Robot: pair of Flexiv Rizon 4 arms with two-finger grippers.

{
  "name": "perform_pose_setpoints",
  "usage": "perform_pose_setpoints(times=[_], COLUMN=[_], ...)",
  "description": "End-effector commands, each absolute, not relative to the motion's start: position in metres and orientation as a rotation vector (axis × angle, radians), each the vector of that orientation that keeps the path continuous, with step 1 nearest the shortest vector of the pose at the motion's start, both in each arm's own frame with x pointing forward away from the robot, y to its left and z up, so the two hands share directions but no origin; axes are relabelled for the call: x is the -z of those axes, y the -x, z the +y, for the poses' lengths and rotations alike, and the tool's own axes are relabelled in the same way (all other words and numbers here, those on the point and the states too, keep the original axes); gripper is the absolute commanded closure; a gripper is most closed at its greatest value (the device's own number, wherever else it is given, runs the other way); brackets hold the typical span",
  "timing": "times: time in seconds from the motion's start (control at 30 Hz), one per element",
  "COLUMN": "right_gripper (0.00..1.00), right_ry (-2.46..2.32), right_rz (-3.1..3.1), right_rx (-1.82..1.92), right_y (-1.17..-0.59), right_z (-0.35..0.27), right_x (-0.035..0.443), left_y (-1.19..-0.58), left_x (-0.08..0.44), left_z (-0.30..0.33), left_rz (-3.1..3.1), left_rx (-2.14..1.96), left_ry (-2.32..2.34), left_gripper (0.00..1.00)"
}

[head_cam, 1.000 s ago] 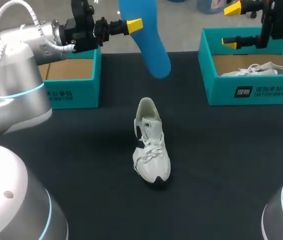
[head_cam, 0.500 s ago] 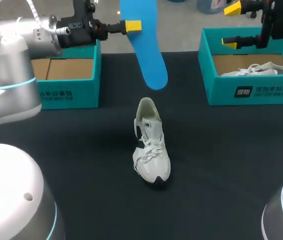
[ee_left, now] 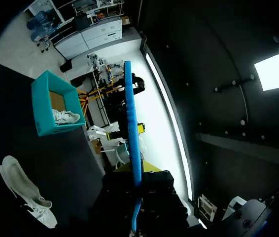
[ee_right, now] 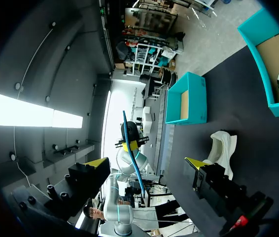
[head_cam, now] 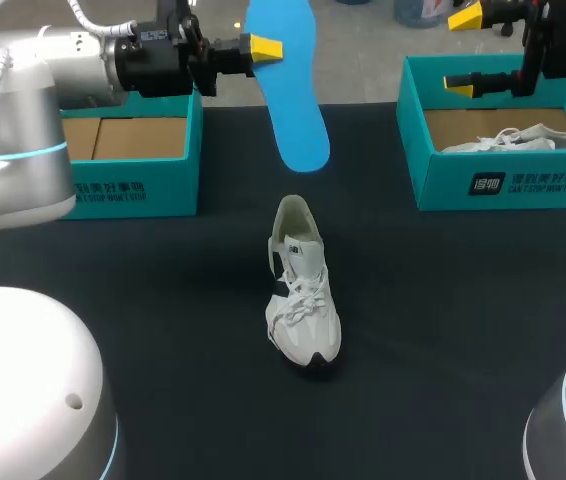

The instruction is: Take the shoe out of the shoebox, open the shoe tongue, remove and reinsert the insole, then place the shoe into the shoebox

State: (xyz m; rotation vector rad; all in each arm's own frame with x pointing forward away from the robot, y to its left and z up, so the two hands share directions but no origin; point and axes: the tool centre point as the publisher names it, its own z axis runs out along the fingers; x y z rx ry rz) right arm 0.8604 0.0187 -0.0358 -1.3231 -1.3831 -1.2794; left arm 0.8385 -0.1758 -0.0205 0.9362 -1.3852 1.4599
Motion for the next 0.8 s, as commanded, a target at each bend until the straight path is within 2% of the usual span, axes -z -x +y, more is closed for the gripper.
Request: perform_pose_setpoints(times=[0.03,0.3,0.8], right_gripper=[0.00,0.00,0.00], right_ry=[1.323,1.400,1.674], right_rz=[-1.384,-1.630,-2.155], right_rx=[1.278,1.206,0.947], right_y=[-0.862,-0.857,-0.840], right_z=[0.019,0.025,0.062], right_x=[0.036,0.018,-0.020], left_y=[-0.841,-0.856,-0.865], left_x=[0.029,0.049,0.053], left_z=[-0.182,-0.189,-0.207], left_rz=[-1.317,-1.284,-1.278], left_rx=[-1.240,-1.262,-1.194], left_ry=[-0.976,-0.969,-0.997], left_gripper=[1.00,1.00,1.00])
